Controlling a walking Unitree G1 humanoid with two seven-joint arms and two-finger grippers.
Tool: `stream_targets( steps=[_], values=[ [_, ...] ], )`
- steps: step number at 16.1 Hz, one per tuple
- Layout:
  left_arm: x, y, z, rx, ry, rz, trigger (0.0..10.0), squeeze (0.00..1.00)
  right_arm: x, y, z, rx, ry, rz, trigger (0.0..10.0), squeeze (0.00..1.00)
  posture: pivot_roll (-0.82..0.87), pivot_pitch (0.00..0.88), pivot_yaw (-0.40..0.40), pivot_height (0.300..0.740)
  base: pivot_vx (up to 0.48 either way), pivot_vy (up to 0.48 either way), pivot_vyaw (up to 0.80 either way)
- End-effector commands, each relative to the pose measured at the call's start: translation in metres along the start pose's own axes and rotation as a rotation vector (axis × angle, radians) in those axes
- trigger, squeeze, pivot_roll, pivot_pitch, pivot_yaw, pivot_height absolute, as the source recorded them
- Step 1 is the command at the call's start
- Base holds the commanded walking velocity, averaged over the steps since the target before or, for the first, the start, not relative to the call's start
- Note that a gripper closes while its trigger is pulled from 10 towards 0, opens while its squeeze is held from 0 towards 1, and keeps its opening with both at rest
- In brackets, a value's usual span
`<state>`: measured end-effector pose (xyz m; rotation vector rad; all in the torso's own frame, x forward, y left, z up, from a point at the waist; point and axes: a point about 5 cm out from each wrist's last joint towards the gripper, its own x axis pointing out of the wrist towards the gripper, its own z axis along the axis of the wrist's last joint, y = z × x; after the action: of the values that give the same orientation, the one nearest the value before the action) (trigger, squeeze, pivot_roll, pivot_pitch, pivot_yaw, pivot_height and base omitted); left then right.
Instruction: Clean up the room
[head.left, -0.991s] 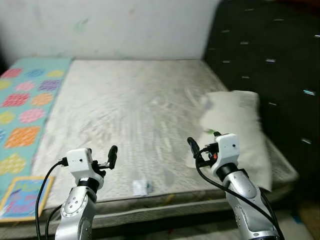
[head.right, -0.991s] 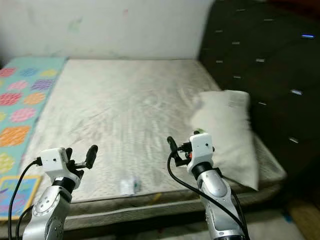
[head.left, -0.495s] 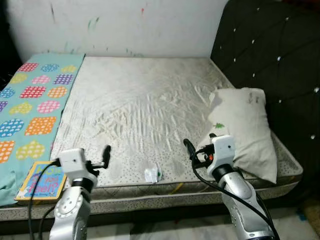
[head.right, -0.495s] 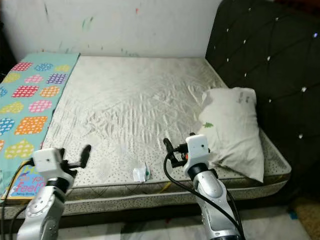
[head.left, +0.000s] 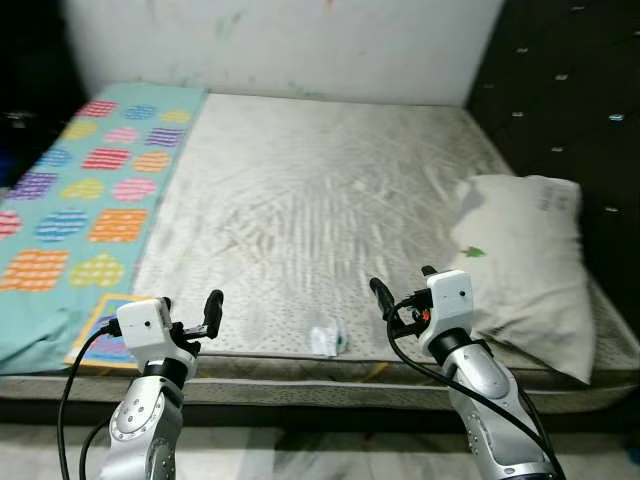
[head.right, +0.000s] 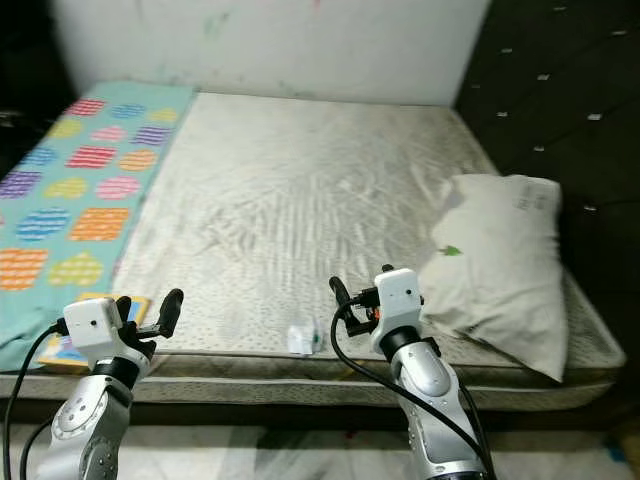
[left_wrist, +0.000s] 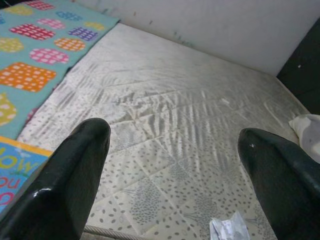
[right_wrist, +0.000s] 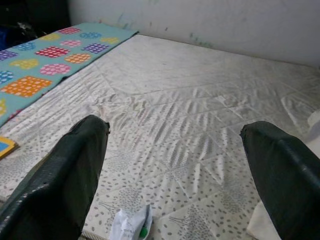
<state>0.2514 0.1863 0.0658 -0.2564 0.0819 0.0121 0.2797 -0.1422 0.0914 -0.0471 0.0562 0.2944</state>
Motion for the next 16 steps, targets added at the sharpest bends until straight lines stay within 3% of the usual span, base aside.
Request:
stream_targets(
  steps=[1, 11, 16],
  values=[
    [0.0018, -0.0064, 0.0018, -0.002, -0.005, -0.028, 10.0, 0.00, -0.0003, -0.0042, 0.0038, -0.002, -0.012, -0.014, 10.0, 0.00, -0.10, 0.000, -0.034, 0.740, 0.000, 0.000, 0.00],
    [0.0016, -0.0080, 0.0020, -0.006, -0.002, -0.051, 10.0, 0.00, -0.0007, -0.0050, 0.0034, 0.009, -0.010, -0.029, 10.0, 0.00, -0.10, 0.000, -0.030, 0.740, 0.279, 0.000, 0.00],
    [0.0040, -0.0086, -0.0009, 0.007, 0.020, -0.042, 10.0, 0.00, 0.0013, -0.0054, 0.0036, 0.015, -0.011, -0.034, 10.0, 0.00, -0.10, 0.000, -0.030, 0.740, 0.181, 0.000, -0.32]
  ],
)
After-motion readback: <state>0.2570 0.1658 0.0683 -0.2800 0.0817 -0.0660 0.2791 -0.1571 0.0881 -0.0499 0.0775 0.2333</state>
